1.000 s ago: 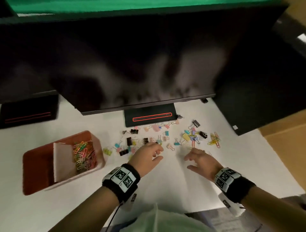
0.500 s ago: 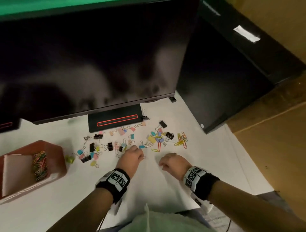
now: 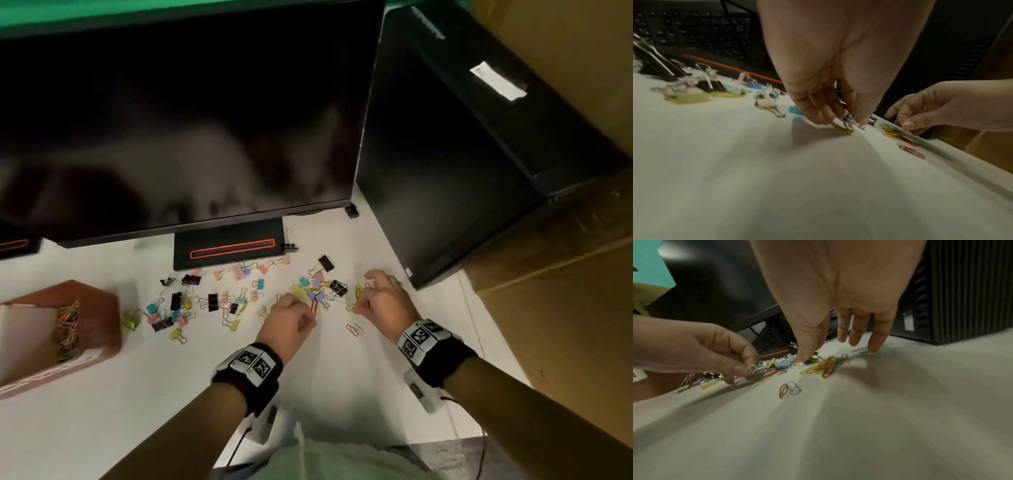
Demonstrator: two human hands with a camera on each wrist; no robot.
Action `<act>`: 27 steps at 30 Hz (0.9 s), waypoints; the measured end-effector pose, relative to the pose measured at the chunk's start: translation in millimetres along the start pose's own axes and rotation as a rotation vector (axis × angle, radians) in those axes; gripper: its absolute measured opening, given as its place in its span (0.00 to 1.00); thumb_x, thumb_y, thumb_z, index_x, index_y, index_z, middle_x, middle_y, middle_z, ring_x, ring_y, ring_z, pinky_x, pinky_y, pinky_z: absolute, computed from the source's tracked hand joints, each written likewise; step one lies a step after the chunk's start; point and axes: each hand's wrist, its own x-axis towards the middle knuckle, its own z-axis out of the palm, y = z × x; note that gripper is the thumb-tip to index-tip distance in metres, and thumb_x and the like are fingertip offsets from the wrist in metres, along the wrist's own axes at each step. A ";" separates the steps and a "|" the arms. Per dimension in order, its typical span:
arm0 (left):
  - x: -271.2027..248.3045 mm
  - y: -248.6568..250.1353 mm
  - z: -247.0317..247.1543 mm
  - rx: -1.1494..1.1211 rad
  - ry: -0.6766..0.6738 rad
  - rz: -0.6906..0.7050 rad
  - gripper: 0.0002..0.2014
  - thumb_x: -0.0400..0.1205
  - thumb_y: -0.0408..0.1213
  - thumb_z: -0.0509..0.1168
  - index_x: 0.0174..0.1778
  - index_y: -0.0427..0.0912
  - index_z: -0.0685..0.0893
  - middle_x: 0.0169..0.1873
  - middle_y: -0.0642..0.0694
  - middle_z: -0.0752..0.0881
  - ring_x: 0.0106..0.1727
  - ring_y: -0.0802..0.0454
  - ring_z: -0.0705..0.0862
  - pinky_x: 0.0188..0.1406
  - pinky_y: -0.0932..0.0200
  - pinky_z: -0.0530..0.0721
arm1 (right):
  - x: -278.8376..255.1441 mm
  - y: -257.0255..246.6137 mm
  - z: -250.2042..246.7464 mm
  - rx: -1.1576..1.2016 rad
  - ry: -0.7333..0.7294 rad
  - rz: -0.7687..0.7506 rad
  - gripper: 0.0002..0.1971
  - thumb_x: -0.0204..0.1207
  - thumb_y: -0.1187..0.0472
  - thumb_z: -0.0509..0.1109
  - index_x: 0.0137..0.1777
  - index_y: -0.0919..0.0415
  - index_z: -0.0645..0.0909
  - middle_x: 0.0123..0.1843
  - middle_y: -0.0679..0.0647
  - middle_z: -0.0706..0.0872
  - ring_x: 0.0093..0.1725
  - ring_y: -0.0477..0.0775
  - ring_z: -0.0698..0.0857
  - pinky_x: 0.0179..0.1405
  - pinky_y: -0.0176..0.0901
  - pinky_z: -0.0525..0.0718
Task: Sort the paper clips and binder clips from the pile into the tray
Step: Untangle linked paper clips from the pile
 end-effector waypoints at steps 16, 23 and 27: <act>12.1 2.2 7.5 0.070 0.109 -0.072 0.07 0.74 0.23 0.62 0.39 0.38 0.82 0.37 0.41 0.84 0.39 0.49 0.77 0.38 0.60 0.72 | 20.8 -18.1 13.4 0.138 -0.135 0.060 0.11 0.77 0.66 0.67 0.59 0.61 0.80 0.55 0.59 0.86 0.54 0.59 0.85 0.55 0.48 0.84; 3.9 -4.3 -4.7 0.010 0.086 -0.115 0.04 0.74 0.25 0.66 0.41 0.37 0.84 0.38 0.48 0.80 0.39 0.52 0.77 0.39 0.65 0.72 | 15.6 -20.2 8.8 0.155 -0.159 0.064 0.10 0.78 0.61 0.68 0.58 0.58 0.85 0.55 0.56 0.88 0.55 0.55 0.85 0.54 0.40 0.82; 1.4 -10.0 -10.3 -0.029 0.080 -0.130 0.05 0.72 0.24 0.68 0.39 0.38 0.84 0.38 0.49 0.81 0.40 0.50 0.81 0.39 0.68 0.77 | 11.0 -18.9 6.6 0.196 -0.134 0.057 0.08 0.77 0.61 0.70 0.54 0.59 0.86 0.51 0.55 0.90 0.50 0.53 0.87 0.51 0.37 0.83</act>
